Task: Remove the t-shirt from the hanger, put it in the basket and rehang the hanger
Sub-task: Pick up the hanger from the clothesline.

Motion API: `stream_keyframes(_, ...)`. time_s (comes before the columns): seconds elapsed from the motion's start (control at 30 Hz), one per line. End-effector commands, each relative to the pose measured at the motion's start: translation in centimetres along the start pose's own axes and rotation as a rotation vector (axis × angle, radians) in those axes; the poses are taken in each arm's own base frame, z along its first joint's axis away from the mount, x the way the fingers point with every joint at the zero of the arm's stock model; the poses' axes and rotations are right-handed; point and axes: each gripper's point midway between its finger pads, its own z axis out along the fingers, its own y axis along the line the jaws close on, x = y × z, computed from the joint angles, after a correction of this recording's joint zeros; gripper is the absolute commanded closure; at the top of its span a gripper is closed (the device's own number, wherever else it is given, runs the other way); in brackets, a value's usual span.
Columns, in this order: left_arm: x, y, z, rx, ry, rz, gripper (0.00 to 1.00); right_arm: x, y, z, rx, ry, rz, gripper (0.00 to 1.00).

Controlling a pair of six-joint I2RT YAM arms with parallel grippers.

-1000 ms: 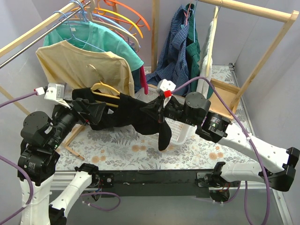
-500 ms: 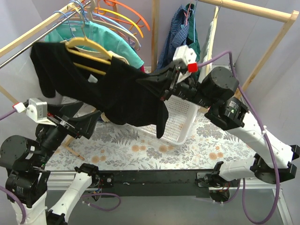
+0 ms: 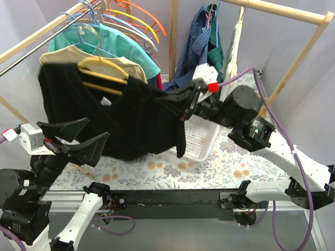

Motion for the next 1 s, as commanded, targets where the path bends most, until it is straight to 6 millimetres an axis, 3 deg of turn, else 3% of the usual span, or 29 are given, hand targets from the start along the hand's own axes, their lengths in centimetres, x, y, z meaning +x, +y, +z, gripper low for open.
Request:
stream_keyframes(0.0, 0.7, 0.0, 0.7, 0.022, 0.027, -0.002, 0.11, 0.0, -0.2, -2.0, 0.056, -0.072, 0.031, 0.99)
stream_keyframes(0.03, 0.8, 0.0, 0.9, 0.024, 0.031, -0.004, 0.11, 2.6, -0.3, -2.2, 0.063, -0.027, 0.044, 0.99)
stream_keyframes(0.1, 1.5, 0.2, 1.3, 0.026, 0.048, -0.015, 0.11, 4.2, -0.1, -2.8, 0.068, -0.001, 0.066, 0.99)
stream_keyframes(0.13, 1.8, 0.4, 1.4, 0.022, 0.059, -0.021, 0.11, 6.0, 0.0, -2.9, 0.066, 0.03, 0.078, 0.99)
stream_keyframes(0.27, 3.6, 1.8, 2.4, -0.017, 0.106, -0.049, 0.11, 8.3, 0.6, -3.5, 0.046, 0.066, 0.101, 0.99)
stream_keyframes(0.37, 4.8, 3.0, 3.4, -0.055, 0.142, -0.08, 0.11, 9.0, 1.0, -3.8, 0.034, 0.073, 0.116, 0.99)
stream_keyframes(0.6, 7.0, 7.3, 6.0, -0.252, 0.202, -0.191, 0.18, 8.6, 1.4, -4.7, 0.028, 0.045, 0.132, 0.99)
stream_keyframes(0.83, 6.1, 7.2, 8.3, -0.193, 0.173, -0.165, 0.18, 9.3, 2.3, -4.8, -0.016, 0.062, 0.153, 0.99)
stream_keyframes(0.97, 6.2, 6.3, 8.4, -0.121, 0.18, -0.112, 0.18, 9.2, 2.7, -4.9, -0.032, 0.063, 0.164, 0.99)
